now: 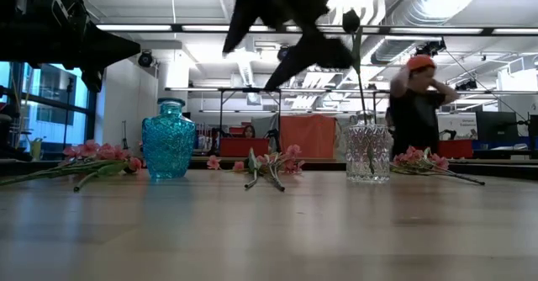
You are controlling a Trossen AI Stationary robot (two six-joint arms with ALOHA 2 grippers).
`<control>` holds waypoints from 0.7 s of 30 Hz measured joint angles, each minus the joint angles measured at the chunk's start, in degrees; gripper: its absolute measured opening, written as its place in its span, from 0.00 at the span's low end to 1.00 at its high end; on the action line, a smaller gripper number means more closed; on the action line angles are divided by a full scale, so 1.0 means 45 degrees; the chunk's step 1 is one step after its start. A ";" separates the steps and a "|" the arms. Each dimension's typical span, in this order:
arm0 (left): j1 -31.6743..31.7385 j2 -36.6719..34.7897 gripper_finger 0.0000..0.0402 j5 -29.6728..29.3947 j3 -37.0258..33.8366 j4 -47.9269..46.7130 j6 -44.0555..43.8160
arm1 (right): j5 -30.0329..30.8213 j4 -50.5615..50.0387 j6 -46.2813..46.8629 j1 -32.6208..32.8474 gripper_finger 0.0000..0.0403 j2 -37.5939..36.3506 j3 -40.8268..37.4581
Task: Sort flowers into vase by color
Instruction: Put the right black tulip flower into the transparent flower vase
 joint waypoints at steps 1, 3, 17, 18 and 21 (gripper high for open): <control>0.0005 0.0003 0.00 0.0003 0.0000 -0.0003 0.0000 | 0.0170 -0.0400 -0.0015 -0.0237 0.68 0.0383 0.0475; 0.0003 0.0002 0.00 0.0000 0.0000 -0.0004 -0.0002 | 0.0372 -0.0921 -0.0166 -0.0722 0.68 0.1110 0.1277; 0.0005 0.0003 0.00 0.0000 0.0000 -0.0004 -0.0001 | 0.1013 -0.2144 -0.0343 -0.3331 0.68 0.2878 0.2555; 0.0005 0.0004 0.00 0.0000 0.0000 0.0001 -0.0005 | 0.1020 -0.2185 -0.0275 -0.3497 0.68 0.2890 0.2478; 0.0005 -0.0001 0.00 0.0002 0.0000 -0.0001 -0.0003 | 0.1072 -0.2090 -0.0535 -0.3884 0.68 0.2937 0.2476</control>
